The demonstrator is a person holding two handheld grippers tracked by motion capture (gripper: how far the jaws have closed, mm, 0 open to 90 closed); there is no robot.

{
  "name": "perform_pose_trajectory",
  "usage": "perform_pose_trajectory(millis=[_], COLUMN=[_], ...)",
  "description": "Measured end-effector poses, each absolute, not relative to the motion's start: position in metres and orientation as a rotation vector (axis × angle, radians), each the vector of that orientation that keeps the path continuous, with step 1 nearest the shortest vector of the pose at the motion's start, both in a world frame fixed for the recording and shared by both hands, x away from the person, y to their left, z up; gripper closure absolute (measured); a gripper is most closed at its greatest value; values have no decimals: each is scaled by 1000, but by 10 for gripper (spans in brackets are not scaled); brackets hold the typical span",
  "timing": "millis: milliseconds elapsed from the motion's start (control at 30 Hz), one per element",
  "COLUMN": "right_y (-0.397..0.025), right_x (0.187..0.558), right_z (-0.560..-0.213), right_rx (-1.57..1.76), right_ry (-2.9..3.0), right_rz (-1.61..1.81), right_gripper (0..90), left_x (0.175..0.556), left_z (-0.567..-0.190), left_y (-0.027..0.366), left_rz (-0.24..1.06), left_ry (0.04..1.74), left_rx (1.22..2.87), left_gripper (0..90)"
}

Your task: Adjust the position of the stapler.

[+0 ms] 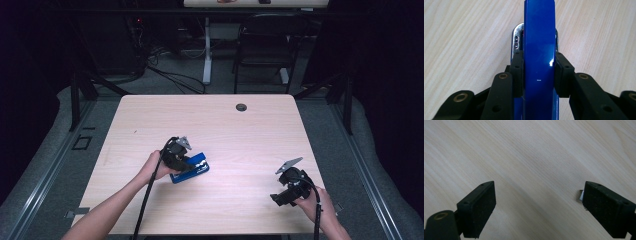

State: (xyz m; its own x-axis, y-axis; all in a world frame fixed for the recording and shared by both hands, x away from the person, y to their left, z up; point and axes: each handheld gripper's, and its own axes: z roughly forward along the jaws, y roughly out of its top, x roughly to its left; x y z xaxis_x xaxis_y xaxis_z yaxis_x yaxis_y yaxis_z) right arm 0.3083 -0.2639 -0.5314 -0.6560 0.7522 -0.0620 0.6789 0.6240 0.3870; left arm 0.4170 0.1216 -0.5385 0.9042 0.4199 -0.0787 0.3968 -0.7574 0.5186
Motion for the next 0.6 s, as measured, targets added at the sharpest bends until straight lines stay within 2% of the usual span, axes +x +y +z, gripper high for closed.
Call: perform_pose_trajectory(millis=[600], right_y=[-263], right_x=[308], right_z=[-532], right_rx=[1181], right_ry=[2631], right_rz=[501], right_gripper=[113], left_x=[413], left_z=[-537], left_y=[119], left_rz=[91], left_ry=[562], left_rx=[2540], left_gripper=[664])
